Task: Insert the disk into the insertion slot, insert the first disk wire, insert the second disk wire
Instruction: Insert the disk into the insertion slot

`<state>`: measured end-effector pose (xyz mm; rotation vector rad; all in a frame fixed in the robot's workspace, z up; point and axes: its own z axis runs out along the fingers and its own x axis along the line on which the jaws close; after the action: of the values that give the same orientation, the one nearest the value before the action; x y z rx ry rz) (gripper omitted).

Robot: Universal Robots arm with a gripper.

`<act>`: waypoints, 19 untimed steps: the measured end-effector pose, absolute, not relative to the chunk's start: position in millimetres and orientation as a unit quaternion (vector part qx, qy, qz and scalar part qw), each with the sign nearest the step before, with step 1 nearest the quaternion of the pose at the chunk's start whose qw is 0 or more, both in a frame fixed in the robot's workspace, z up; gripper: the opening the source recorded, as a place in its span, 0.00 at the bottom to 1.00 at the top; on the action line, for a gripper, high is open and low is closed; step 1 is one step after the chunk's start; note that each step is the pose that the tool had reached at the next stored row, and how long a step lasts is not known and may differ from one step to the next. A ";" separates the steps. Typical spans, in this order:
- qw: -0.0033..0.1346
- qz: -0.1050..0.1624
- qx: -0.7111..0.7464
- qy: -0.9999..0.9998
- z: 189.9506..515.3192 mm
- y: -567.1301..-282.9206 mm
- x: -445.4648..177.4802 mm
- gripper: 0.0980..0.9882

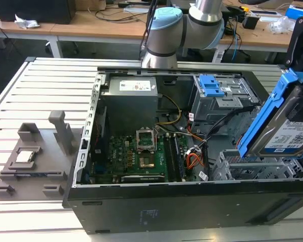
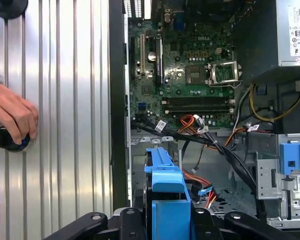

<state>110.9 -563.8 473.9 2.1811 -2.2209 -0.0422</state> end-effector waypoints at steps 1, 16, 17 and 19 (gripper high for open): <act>0.014 -0.014 0.701 -0.713 471.5 -563.8 110.9 0.30; 0.014 -0.014 0.701 -0.713 455.2 -548.2 110.8 0.30; 0.014 -0.014 0.701 -0.713 454.1 -548.1 110.8 0.30; 0.014 -0.014 0.701 -0.713 451.2 -548.1 110.8 0.30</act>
<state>110.8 -548.1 451.2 2.1810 -2.2209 -0.0422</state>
